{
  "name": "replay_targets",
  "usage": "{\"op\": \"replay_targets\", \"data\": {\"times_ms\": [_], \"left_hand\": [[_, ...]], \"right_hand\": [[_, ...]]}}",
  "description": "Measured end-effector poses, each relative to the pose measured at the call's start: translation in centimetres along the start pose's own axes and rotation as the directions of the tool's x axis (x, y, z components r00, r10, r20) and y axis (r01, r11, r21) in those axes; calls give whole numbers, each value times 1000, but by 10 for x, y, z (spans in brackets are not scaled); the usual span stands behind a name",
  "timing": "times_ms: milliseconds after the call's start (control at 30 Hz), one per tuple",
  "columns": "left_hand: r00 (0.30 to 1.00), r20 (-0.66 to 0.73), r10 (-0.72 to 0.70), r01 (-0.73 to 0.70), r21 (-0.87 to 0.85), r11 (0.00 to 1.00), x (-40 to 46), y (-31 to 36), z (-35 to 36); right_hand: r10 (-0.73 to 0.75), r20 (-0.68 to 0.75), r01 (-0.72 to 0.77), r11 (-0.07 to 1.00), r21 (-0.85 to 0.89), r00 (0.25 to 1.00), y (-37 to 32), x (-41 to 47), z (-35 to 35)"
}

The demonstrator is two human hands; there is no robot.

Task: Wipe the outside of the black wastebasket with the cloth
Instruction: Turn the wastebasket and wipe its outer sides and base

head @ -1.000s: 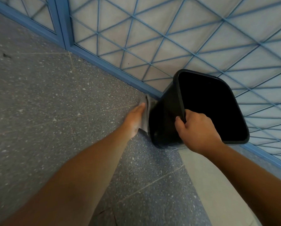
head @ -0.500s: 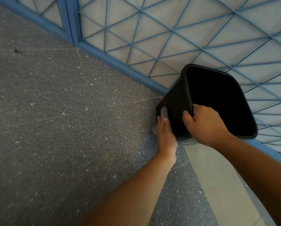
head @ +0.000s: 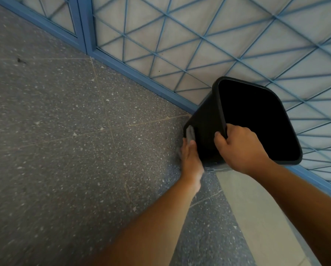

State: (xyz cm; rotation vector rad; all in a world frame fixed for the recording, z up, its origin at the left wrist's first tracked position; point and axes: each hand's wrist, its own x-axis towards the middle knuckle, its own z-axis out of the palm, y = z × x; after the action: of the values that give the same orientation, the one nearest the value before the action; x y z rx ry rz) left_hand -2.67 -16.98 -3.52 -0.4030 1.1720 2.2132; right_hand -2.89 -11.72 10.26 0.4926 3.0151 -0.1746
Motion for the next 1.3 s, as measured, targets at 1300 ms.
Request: {"op": "replay_targets", "data": {"times_ms": [1300], "left_hand": [[990, 107, 90, -102, 116, 988, -18, 13, -1]], "right_hand": [[-12, -3, 12, 999, 34, 1000, 1, -1, -1]]}}
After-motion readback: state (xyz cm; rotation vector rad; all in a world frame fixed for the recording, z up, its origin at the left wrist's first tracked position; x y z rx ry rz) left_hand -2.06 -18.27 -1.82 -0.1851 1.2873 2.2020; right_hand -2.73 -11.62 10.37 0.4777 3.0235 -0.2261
